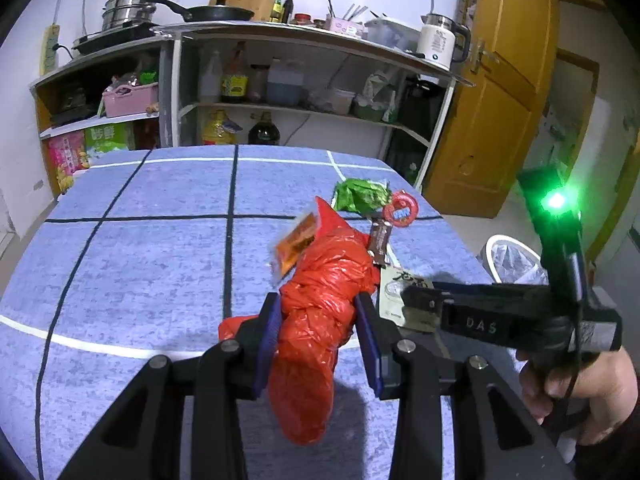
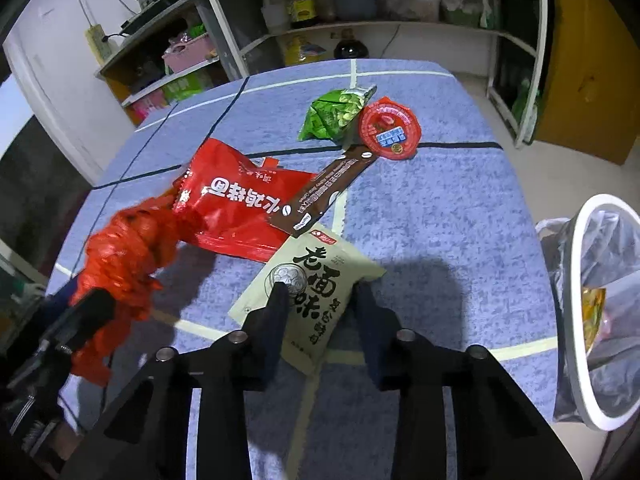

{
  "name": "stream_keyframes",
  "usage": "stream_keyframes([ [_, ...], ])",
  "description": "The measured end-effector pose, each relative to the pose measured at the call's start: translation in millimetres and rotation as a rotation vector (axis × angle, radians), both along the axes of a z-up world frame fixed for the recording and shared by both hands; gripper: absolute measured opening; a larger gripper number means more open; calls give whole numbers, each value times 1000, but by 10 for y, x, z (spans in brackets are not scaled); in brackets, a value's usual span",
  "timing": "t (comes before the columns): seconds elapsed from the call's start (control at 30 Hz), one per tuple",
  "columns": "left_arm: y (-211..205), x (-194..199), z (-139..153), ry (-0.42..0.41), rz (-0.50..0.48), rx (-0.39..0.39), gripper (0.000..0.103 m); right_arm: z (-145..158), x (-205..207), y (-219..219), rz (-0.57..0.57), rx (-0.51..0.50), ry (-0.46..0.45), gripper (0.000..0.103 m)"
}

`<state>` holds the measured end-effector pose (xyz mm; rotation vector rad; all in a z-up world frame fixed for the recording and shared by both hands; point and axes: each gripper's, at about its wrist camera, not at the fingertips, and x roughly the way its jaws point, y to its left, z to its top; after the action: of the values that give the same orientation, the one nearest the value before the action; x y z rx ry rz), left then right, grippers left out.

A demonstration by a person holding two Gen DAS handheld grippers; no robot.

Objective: Collect trash
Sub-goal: 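Grasp the red plastic bag with the left gripper while the right grasps the noodle packet, then carry both items over the wastebasket and open both grippers to drop them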

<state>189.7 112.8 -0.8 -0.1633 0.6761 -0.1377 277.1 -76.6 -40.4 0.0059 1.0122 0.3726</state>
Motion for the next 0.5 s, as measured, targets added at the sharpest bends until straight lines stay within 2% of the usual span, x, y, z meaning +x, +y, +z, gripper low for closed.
stream_keyframes([
  [0.17,18,-12,-2,-3,5,-4,39,29,-7,-33,5,9,-21,20],
  [0.23,6,-3,-7,1,2,-3,39,66,-32,-52,14,11,-39,7],
  [0.5,-15,-12,5,-5,3,-3,39,128,-116,-171,41,49,-58,5],
])
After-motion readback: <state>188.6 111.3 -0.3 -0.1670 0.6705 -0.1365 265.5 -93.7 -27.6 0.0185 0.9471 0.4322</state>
